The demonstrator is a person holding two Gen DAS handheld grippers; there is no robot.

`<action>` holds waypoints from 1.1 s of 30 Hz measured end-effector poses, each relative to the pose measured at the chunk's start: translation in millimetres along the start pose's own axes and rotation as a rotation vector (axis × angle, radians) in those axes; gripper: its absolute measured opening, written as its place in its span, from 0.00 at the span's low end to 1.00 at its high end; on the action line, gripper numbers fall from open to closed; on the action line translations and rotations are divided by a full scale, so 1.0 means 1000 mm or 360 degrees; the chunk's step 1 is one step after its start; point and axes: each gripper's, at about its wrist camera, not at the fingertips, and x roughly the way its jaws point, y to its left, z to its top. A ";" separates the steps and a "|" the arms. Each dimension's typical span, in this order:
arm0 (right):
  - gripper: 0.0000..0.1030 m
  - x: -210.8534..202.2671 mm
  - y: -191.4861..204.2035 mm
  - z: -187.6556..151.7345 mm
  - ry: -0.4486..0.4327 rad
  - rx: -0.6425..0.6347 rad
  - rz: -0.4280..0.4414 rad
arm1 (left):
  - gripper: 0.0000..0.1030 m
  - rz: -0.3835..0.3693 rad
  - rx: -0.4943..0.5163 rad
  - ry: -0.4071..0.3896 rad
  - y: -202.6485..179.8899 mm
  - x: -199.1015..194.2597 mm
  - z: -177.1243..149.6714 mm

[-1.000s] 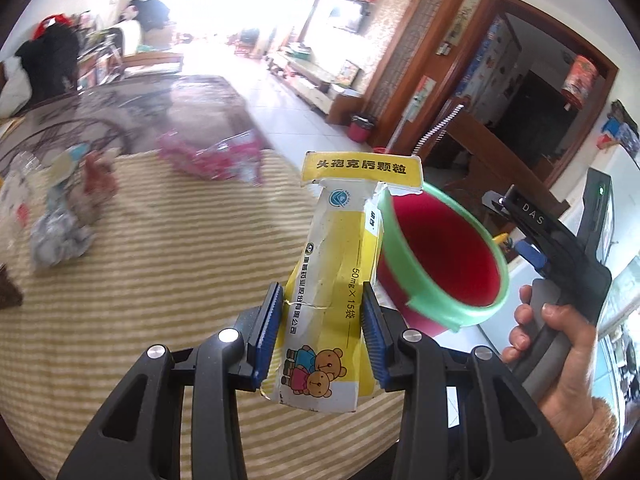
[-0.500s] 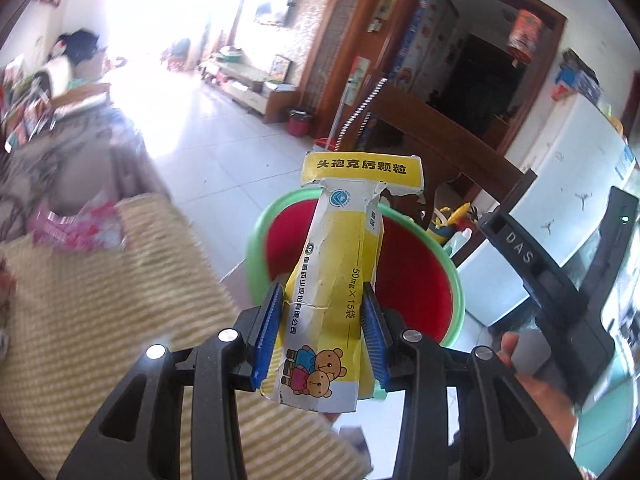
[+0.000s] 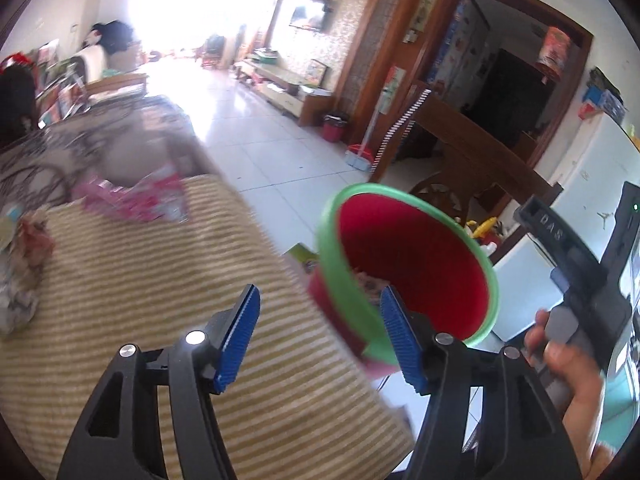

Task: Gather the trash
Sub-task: 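Drop snack bag and yellow box into red bucket with both tools, then grasp brown box with left tool while right tool grasps crumpled foil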

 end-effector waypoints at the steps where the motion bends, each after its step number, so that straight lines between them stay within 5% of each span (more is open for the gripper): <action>1: 0.95 -0.001 0.003 0.000 0.0001 -0.0012 0.0009 | 0.58 0.0013 -0.0016 -0.0002 0.005 -0.003 -0.002; 12: 0.95 -0.018 0.055 -0.017 0.0027 -0.0179 0.0143 | 0.59 0.0250 -0.0285 0.0017 0.101 -0.054 -0.053; 21: 0.95 -0.039 0.113 -0.042 0.0062 -0.0408 0.0287 | 0.60 0.0447 -0.0611 -0.0089 0.189 -0.106 -0.076; 28: 0.95 -0.053 0.149 -0.066 0.0099 -0.0578 0.0382 | 0.70 0.0625 -0.1072 -0.0163 0.274 -0.137 -0.091; 33: 0.95 -0.067 0.174 -0.081 0.0052 -0.0748 0.0437 | 0.71 0.0617 -0.1373 -0.0126 0.319 -0.122 -0.089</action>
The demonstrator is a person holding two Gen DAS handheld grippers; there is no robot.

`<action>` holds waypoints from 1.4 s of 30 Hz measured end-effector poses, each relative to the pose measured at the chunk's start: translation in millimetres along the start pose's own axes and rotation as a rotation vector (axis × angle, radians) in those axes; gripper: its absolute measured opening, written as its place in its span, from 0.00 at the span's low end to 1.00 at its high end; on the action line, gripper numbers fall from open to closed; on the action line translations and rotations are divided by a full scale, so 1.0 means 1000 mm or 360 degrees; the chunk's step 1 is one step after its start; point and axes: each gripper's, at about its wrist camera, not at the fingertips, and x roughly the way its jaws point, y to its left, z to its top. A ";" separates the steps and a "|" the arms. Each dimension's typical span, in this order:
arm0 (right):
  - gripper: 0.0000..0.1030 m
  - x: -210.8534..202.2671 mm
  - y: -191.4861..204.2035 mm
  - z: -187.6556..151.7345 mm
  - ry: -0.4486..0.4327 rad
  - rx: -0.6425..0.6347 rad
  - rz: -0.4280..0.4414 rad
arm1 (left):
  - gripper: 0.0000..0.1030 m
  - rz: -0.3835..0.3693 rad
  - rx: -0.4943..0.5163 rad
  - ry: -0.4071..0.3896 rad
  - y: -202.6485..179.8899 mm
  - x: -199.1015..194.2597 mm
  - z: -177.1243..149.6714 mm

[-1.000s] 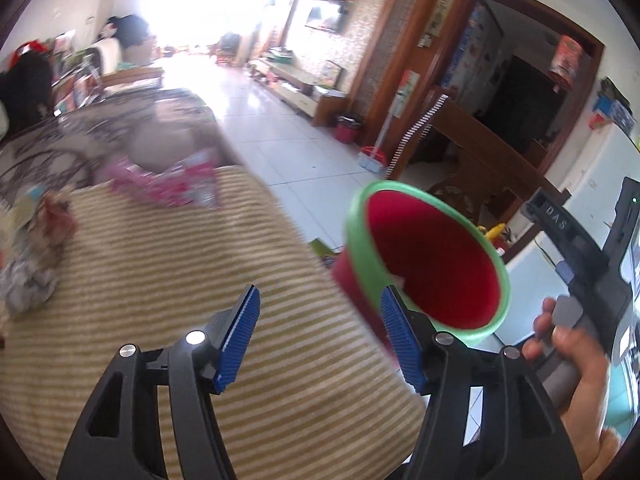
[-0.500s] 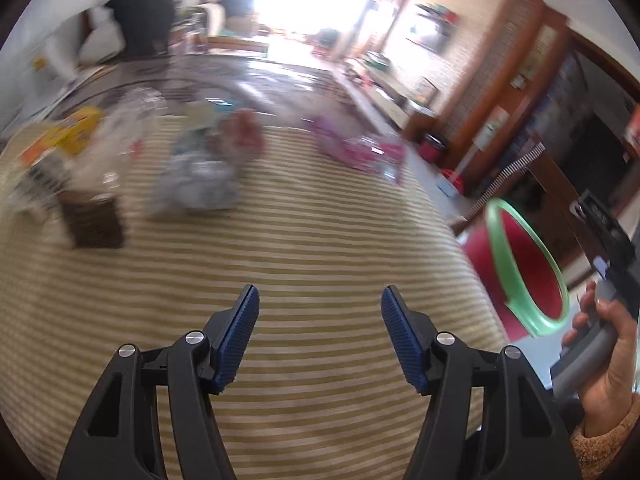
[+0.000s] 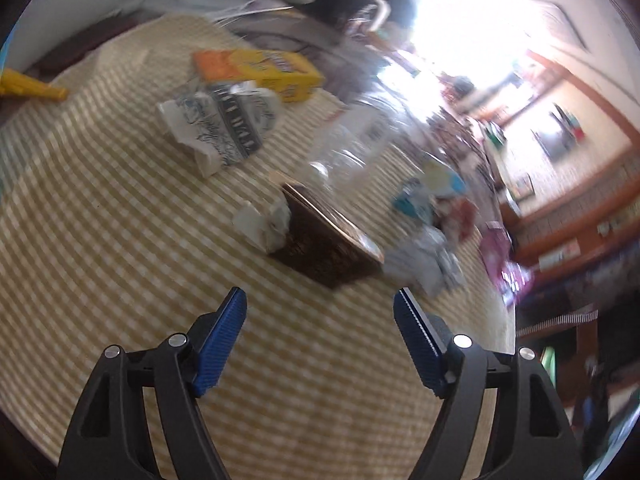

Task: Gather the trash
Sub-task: 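Grasp brown box with left tool while right tool grasps crumpled foil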

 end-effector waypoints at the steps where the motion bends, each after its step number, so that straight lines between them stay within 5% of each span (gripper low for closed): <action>1: 0.95 -0.001 0.005 -0.001 -0.0002 -0.0028 0.0007 | 0.73 0.0001 -0.0014 0.0002 0.000 0.005 0.004; 5: 0.95 0.000 0.018 -0.004 -0.0002 -0.0105 0.0027 | 0.79 0.0040 -0.0079 -0.0010 -0.008 0.024 0.021; 14: 0.95 0.004 0.046 -0.007 0.0074 -0.0100 0.0202 | 0.74 0.0116 -0.0027 0.0028 -0.007 0.039 0.019; 20: 0.95 -0.007 0.096 -0.016 0.0129 -0.0202 0.0591 | 0.44 0.0059 0.0139 0.0027 -0.008 0.027 0.022; 25: 0.95 -0.009 0.143 -0.028 0.0306 -0.0226 0.1039 | 0.32 0.0029 0.0276 0.0003 -0.004 -0.001 0.014; 31: 0.95 0.005 0.198 -0.042 0.0640 -0.0170 0.1420 | 0.32 0.0037 0.0244 -0.0064 0.024 -0.029 -0.012; 36: 0.95 0.023 0.232 -0.053 0.0754 -0.0211 0.1435 | 0.38 -0.0002 0.0278 -0.0105 0.033 -0.029 -0.014; 42: 0.82 0.025 0.260 -0.071 0.0799 -0.0443 0.1386 | 0.53 0.0022 0.0304 -0.0098 0.032 -0.017 -0.015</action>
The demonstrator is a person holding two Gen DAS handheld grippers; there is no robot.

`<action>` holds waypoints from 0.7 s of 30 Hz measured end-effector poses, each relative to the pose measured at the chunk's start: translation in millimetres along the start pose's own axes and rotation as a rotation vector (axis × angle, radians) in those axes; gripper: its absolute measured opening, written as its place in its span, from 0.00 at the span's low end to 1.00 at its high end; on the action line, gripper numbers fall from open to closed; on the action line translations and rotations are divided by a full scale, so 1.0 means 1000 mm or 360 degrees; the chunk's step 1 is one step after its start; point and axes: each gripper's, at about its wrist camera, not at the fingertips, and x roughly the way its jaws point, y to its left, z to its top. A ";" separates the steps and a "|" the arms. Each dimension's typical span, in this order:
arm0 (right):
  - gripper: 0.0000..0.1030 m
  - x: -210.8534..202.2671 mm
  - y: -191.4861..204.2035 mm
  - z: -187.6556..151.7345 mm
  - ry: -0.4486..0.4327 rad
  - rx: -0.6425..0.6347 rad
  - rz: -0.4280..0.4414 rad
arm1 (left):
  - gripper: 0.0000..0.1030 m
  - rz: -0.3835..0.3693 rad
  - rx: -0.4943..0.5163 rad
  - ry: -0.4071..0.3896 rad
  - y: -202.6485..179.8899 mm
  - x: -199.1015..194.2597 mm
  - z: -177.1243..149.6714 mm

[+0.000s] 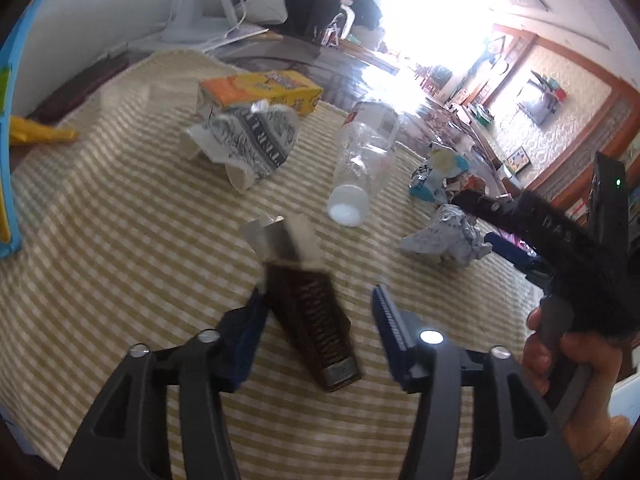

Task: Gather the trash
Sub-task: 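Grasp brown box with left tool while right tool grasps crumpled foil, then lift brown box with left tool while right tool lifts crumpled foil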

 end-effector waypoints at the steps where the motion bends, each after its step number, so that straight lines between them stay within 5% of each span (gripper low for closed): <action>1: 0.81 0.001 0.003 -0.001 0.0001 -0.0034 -0.0016 | 0.55 -0.0011 -0.0038 0.0002 0.004 0.002 0.001; 8: 0.75 0.007 0.005 -0.004 0.0042 -0.0076 -0.0062 | 0.59 -0.0001 -0.0155 0.0016 0.015 0.007 0.001; 16: 0.55 0.008 0.003 -0.008 0.0067 -0.0079 -0.0058 | 0.57 0.0033 -0.0101 0.0000 0.009 0.004 -0.004; 21: 0.52 -0.002 0.014 -0.011 0.0036 -0.0153 -0.0064 | 0.34 0.0014 -0.0079 0.0003 0.006 0.002 -0.005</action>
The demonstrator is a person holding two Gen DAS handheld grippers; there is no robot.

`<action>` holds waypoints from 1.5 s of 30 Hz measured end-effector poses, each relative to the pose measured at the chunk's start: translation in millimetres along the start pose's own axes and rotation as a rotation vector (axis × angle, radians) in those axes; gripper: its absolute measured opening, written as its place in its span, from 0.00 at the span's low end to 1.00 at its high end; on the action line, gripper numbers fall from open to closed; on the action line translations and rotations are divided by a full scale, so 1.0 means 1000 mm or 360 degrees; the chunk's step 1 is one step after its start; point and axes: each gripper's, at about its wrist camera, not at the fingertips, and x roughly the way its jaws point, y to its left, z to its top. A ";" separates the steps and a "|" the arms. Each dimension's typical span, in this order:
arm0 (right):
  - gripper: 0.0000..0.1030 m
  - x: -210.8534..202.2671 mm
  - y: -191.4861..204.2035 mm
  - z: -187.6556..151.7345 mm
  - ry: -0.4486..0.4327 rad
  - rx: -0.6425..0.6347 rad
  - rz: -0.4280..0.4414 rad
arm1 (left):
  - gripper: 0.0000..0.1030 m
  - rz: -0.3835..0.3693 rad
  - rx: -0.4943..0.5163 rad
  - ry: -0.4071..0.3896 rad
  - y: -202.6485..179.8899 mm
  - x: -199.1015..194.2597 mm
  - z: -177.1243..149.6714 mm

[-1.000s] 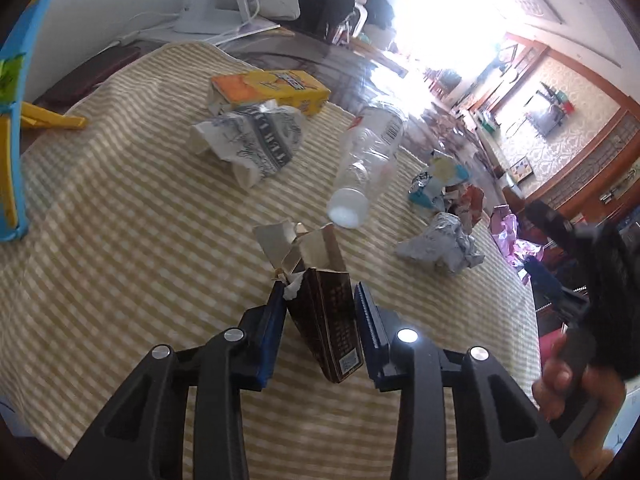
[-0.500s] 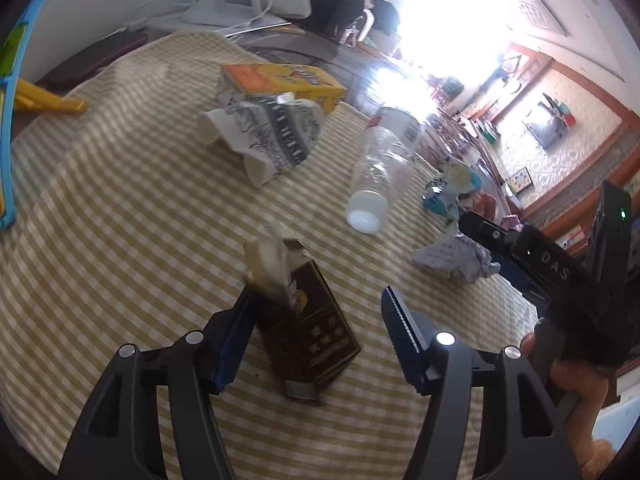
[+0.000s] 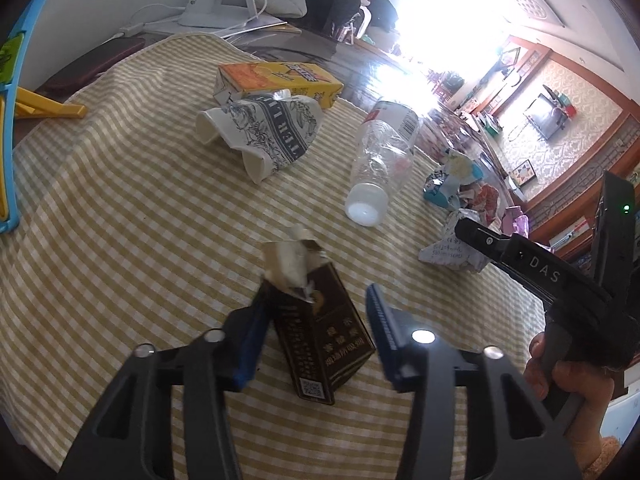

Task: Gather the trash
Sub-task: 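Lift brown box with left tool while right tool lifts crumpled foil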

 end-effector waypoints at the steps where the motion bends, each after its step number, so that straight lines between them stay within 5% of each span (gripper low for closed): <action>1: 0.52 -0.004 0.002 0.000 -0.0012 -0.0002 0.0008 | 0.33 -0.0005 0.0004 -0.0004 0.000 -0.001 0.000; 4: 0.52 -0.019 0.005 0.001 -0.0060 0.0008 0.0045 | 0.23 -0.0022 0.0011 -0.0022 -0.001 -0.003 0.000; 8: 0.52 -0.034 0.007 0.000 -0.0108 -0.0010 0.0066 | 0.20 -0.0036 0.0004 -0.0021 -0.001 -0.003 0.001; 23: 0.53 -0.054 0.006 -0.005 -0.0173 -0.0044 0.0028 | 0.19 -0.0077 0.0009 -0.0044 -0.003 -0.003 0.003; 45: 0.54 -0.116 -0.051 -0.035 -0.0314 -0.0028 -0.0137 | 0.19 0.0077 0.0183 -0.0138 -0.028 -0.017 -0.003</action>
